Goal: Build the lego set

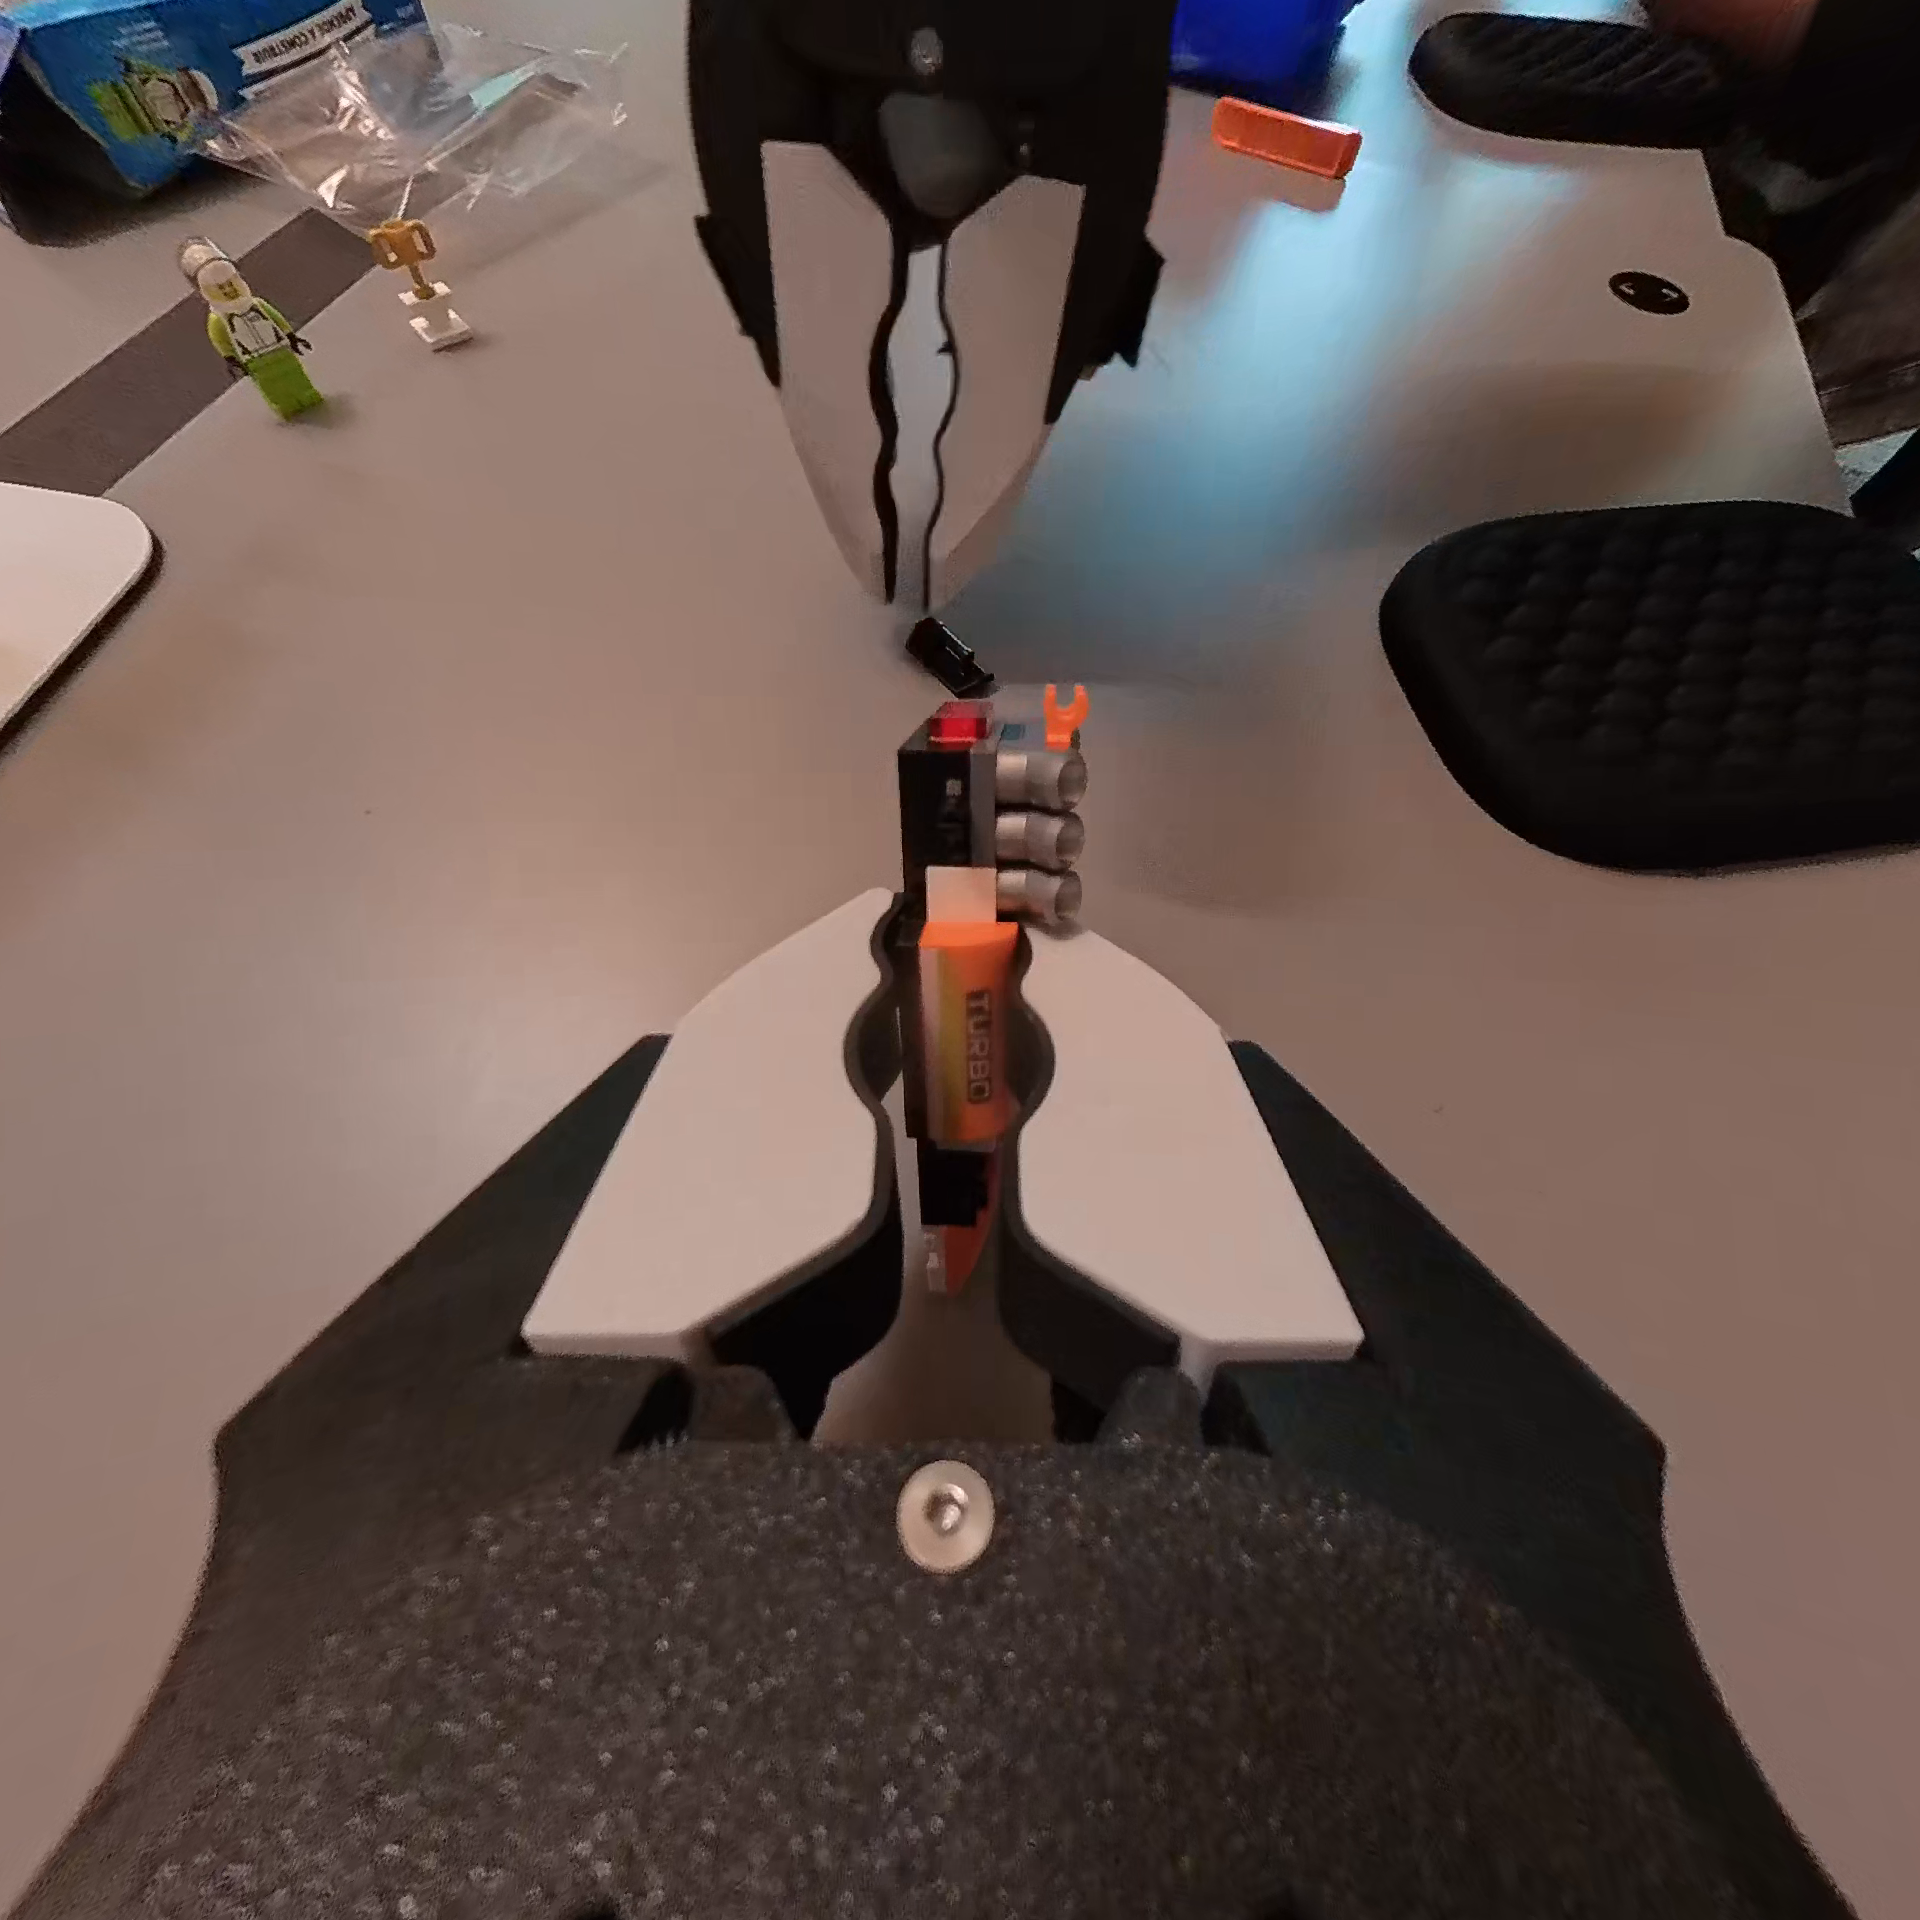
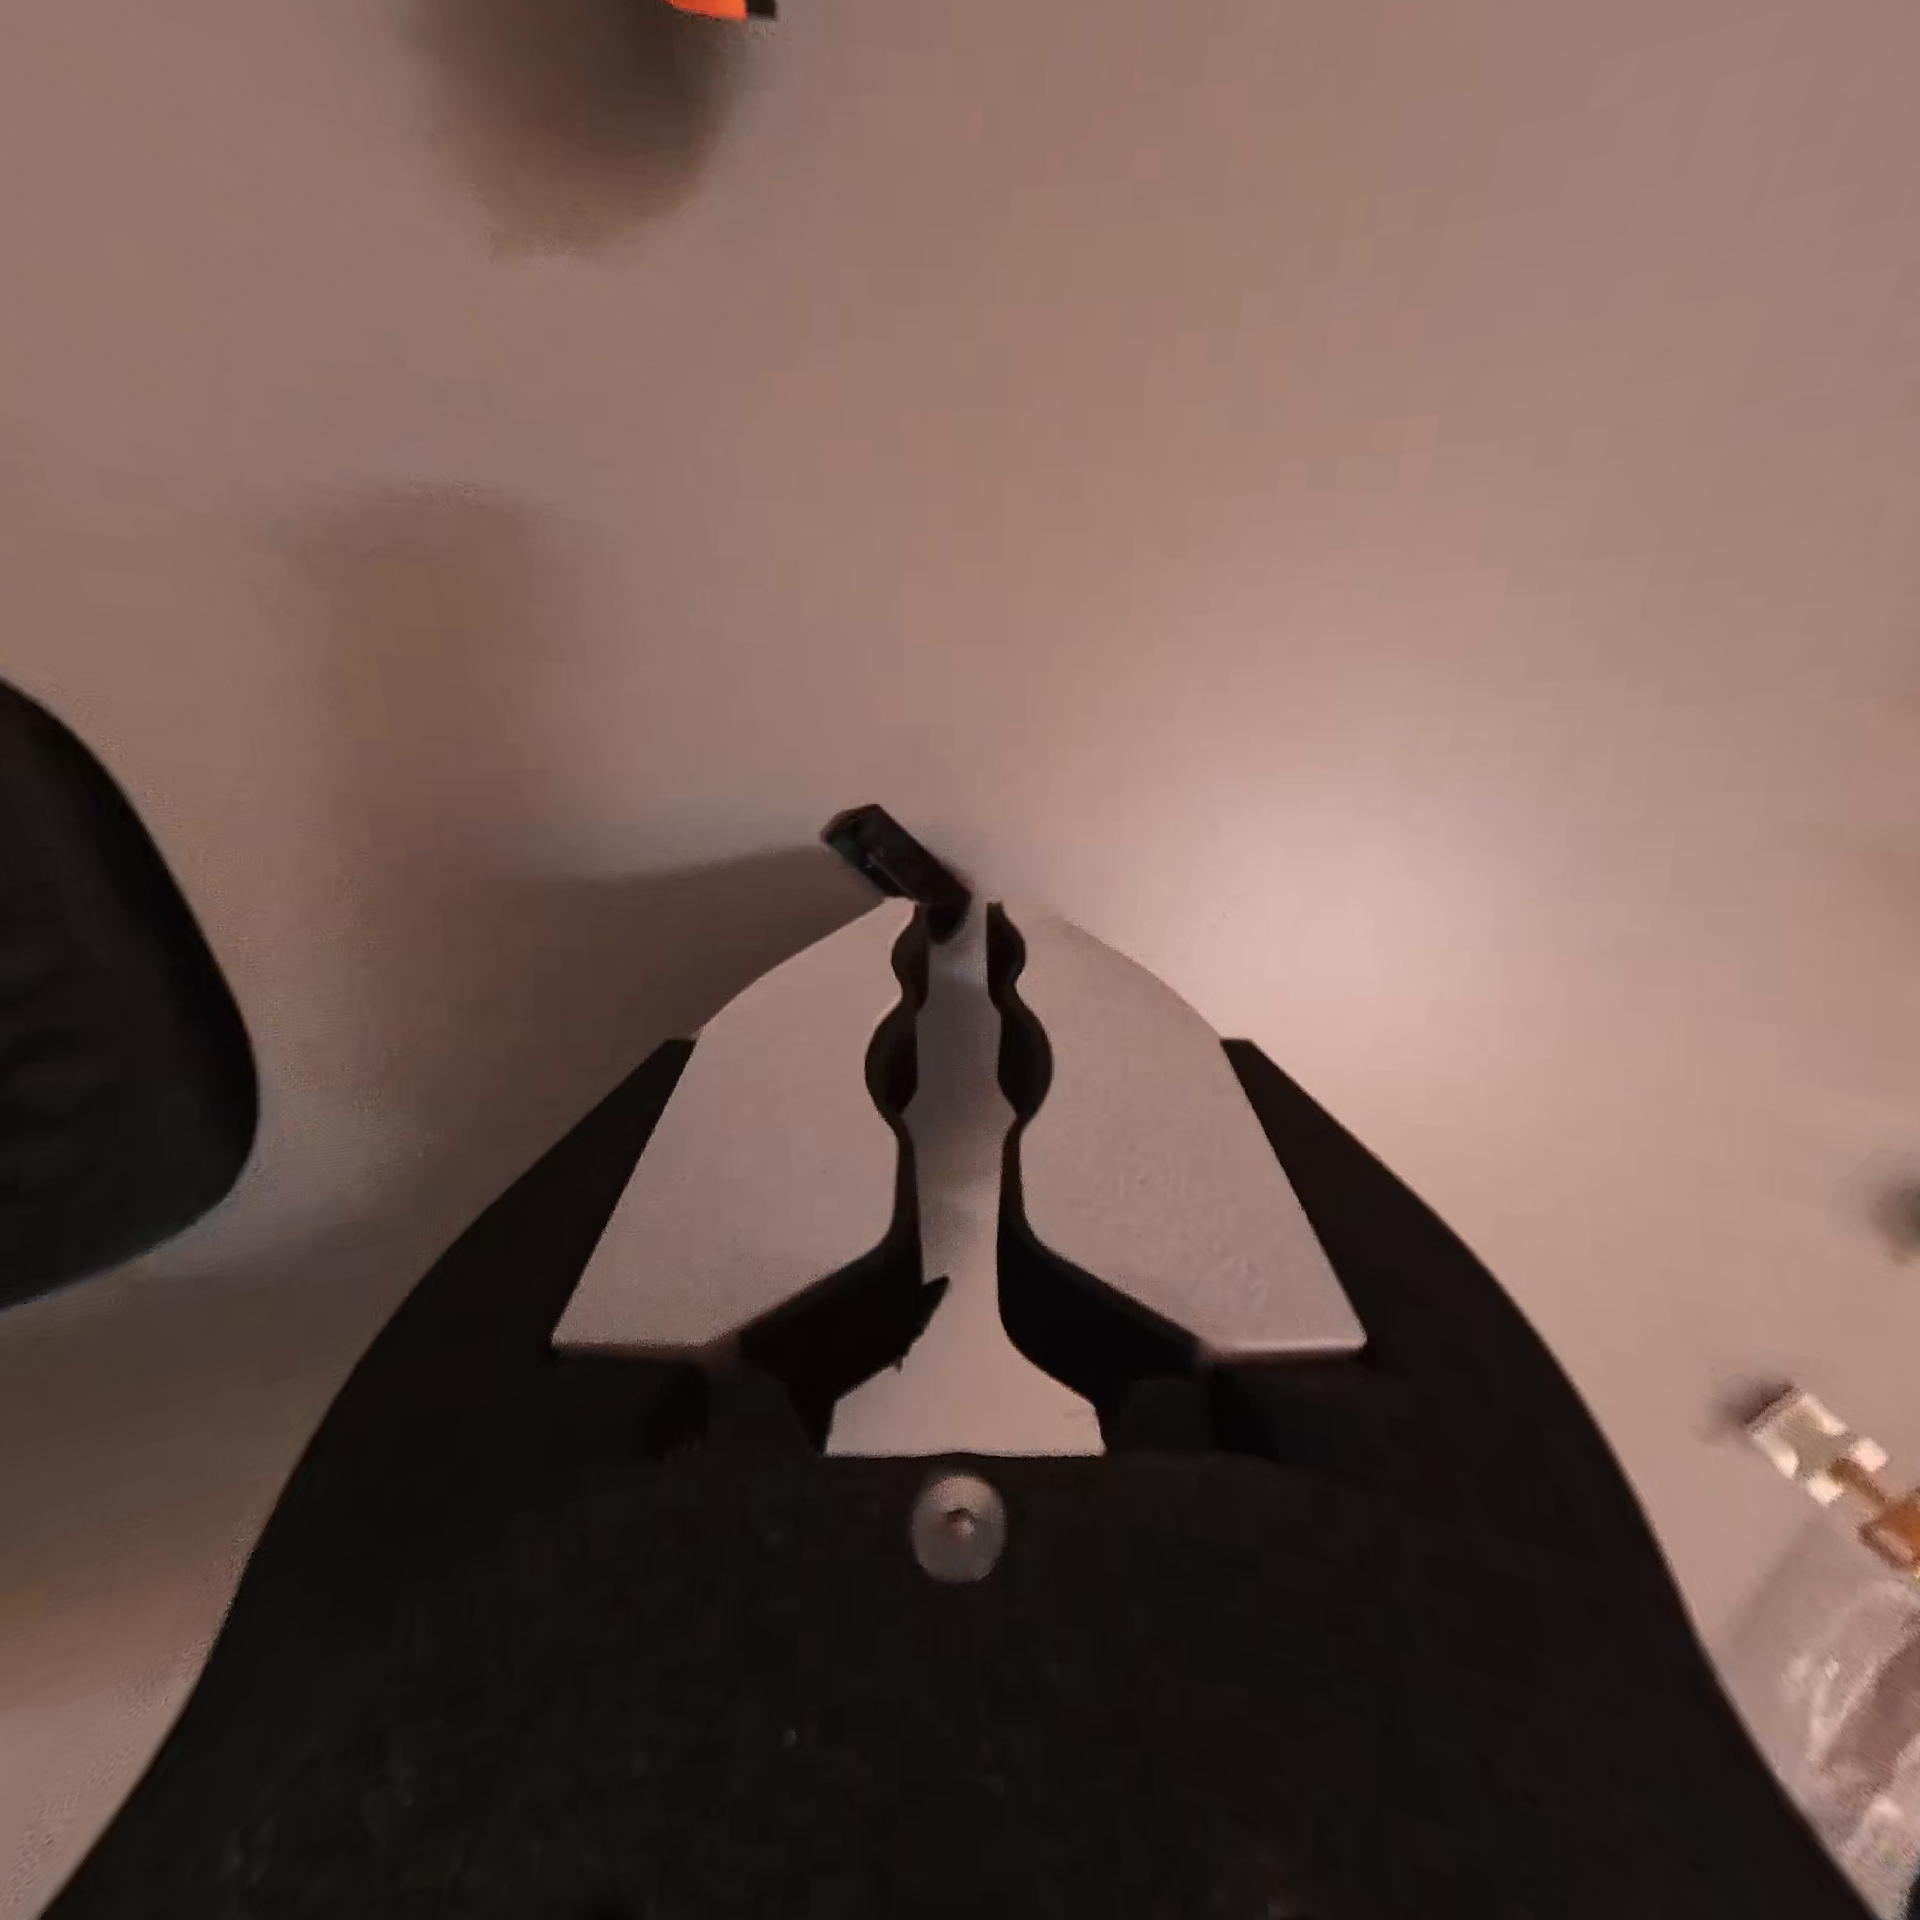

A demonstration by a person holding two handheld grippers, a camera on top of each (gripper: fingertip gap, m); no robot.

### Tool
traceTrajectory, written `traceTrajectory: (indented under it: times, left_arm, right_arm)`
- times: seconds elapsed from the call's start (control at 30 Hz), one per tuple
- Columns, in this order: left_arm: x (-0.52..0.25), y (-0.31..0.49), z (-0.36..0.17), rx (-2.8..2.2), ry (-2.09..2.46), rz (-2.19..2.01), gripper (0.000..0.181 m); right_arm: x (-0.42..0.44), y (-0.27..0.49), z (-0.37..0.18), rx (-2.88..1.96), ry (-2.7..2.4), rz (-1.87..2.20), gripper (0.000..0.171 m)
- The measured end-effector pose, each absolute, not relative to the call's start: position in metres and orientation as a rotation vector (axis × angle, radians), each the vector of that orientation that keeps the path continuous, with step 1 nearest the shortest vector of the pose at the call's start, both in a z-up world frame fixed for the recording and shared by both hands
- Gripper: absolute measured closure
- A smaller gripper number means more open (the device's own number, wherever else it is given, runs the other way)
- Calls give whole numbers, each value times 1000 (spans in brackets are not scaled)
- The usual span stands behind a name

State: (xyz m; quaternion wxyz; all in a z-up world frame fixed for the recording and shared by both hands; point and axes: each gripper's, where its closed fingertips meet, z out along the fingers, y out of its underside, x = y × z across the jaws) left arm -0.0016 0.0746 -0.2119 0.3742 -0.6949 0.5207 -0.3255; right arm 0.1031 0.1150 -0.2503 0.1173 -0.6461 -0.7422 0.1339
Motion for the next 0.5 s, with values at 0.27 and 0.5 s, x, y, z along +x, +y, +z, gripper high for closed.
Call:
traceTrajectory:
  times: [0.27,0.5]
  left_arm:
    - [-2,76,-212,-1789,1313,-885,166]
    - [-1,75,-215,-1798,1322,-904,167]
  right_arm:
    - [101,109,-263,-1901,-2337,439,157]
    - [104,85,-256,-1965,-2244,538,150]
